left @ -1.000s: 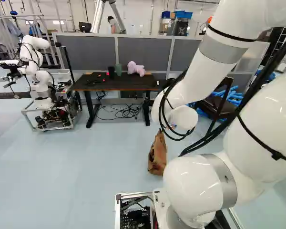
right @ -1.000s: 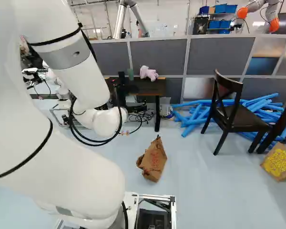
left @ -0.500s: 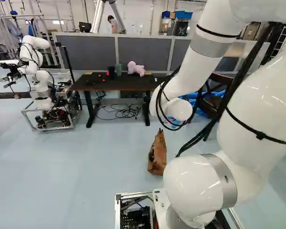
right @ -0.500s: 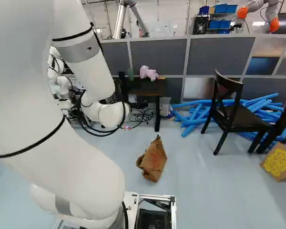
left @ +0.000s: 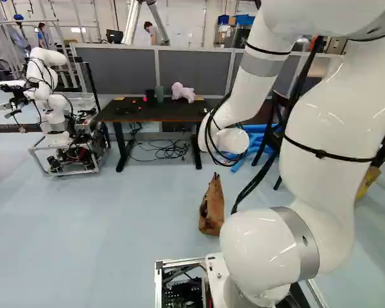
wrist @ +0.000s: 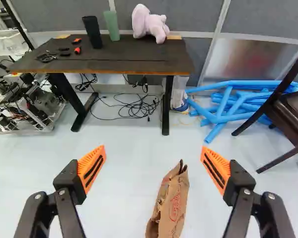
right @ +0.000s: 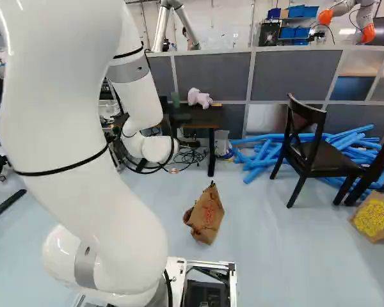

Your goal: Pick up the bag on the ground and place it on the table

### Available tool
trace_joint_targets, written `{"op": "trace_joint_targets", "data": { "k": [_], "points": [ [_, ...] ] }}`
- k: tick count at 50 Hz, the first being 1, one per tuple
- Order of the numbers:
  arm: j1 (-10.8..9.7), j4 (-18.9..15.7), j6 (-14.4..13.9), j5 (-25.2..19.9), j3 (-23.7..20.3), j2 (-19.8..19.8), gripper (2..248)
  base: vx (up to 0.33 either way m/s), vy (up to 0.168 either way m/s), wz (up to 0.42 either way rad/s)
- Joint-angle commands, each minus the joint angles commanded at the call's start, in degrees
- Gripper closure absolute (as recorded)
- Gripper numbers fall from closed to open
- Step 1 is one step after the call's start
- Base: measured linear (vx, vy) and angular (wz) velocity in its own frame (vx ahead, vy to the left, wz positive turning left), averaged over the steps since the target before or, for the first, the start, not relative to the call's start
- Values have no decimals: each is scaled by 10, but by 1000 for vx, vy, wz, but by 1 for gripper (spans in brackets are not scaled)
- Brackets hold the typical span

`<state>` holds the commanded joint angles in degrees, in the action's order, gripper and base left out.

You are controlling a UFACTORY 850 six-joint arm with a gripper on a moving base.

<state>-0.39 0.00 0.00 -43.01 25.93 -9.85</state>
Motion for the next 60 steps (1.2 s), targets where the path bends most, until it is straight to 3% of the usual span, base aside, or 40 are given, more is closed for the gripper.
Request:
{"op": "trace_joint_targets", "data": {
  "k": [32, 60],
  "points": [
    [-3, 14, 0, 82, 72, -106, 3, 0, 0, 0],
    [-32, 51, 0, 147, 109, -174, 3, 0, 0, 0]
  ]
}}
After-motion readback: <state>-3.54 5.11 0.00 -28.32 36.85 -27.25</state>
